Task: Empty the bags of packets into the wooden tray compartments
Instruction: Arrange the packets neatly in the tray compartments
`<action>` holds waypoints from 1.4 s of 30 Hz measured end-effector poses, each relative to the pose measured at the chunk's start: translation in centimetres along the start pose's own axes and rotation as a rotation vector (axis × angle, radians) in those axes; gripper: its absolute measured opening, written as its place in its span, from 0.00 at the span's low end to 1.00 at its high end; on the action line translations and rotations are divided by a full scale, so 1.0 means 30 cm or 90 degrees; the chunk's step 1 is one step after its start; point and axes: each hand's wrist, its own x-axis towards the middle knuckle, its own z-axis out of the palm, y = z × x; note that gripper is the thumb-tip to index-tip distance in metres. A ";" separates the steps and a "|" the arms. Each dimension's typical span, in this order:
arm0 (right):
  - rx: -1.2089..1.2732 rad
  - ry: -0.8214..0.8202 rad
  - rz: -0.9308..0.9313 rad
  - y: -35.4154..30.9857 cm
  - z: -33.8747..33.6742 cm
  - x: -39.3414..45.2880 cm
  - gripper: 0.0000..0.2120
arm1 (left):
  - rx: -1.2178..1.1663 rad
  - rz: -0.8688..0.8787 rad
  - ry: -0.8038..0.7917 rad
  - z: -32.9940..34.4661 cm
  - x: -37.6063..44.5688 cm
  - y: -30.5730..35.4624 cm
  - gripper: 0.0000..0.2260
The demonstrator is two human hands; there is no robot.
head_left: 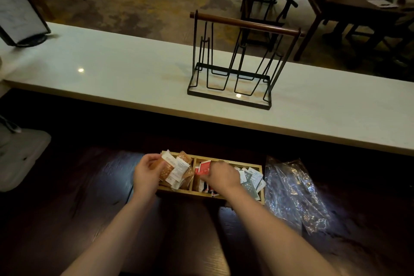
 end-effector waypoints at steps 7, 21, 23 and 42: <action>0.054 0.020 0.027 -0.002 -0.016 0.009 0.09 | -0.009 -0.027 0.023 -0.021 0.016 -0.028 0.06; 0.315 0.033 -0.085 0.027 -0.105 0.039 0.06 | 0.547 0.271 -0.051 0.051 0.042 -0.131 0.07; 0.345 0.015 -0.100 0.001 -0.091 0.044 0.07 | 0.476 0.234 -0.123 0.063 0.054 -0.138 0.06; 0.519 -0.006 -0.007 -0.066 0.027 0.096 0.07 | 0.464 0.296 -0.235 0.074 0.034 -0.162 0.33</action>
